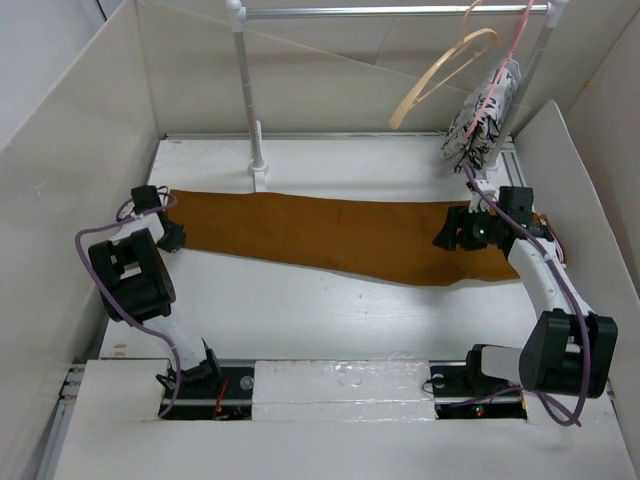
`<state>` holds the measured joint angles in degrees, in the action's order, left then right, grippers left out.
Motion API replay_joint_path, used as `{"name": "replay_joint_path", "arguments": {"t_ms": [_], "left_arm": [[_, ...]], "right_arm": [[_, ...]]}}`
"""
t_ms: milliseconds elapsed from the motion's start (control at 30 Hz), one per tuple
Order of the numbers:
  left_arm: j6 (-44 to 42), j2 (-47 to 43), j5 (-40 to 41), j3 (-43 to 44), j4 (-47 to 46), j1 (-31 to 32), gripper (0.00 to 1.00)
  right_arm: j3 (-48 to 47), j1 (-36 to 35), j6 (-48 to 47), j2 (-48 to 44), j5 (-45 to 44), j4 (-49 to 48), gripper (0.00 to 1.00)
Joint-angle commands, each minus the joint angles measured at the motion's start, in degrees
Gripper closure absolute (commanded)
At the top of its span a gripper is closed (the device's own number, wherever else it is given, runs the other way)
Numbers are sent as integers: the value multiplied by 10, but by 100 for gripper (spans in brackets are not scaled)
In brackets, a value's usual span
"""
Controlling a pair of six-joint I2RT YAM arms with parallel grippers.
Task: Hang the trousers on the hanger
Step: Fold the trousers at the center of the board.
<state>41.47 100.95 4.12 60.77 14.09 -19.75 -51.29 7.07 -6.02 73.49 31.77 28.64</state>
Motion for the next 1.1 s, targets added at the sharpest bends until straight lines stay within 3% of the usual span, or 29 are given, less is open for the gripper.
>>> {"name": "replay_joint_path", "arguments": {"t_ms": [0,67,167,233,267,367,500,600,667,733,767,900,1067], "left_arm": [[7,-36,52,-33,29,-53,100],[0,-66,62,-78,25,-80,100],[-13,-117,85,-106,22,-100,100],[-22,-143,78,-104,19,-100,100],[-22,-149,50,-100,21,-100,68],[-17,-168,24,-63,41,-67,23],[-16,-207,58,20,69,24,16],[-45,-222,65,75,28,144,22],[-43,-225,15,72,8,229,44],[-42,-217,-58,47,-40,281,77],[-37,-202,-84,42,-43,309,100],[-60,-152,-140,29,-79,468,100],[-71,-96,-169,16,-113,552,100]], "right_arm": [[-14,26,4,-49,-12,24,29],[-9,78,8,-63,-31,35,29],[10,146,16,-71,7,20,28],[11,153,20,-51,3,28,27],[14,160,31,-48,4,18,27],[30,197,50,-34,3,6,27],[47,249,105,-20,32,2,27],[92,263,180,-20,58,-62,28],[95,291,200,-16,50,-75,28],[88,312,198,-16,7,-70,28],[82,339,185,-13,-10,-56,28],[96,419,175,-4,-52,-77,27],[92,434,193,51,-57,-176,23]]}}
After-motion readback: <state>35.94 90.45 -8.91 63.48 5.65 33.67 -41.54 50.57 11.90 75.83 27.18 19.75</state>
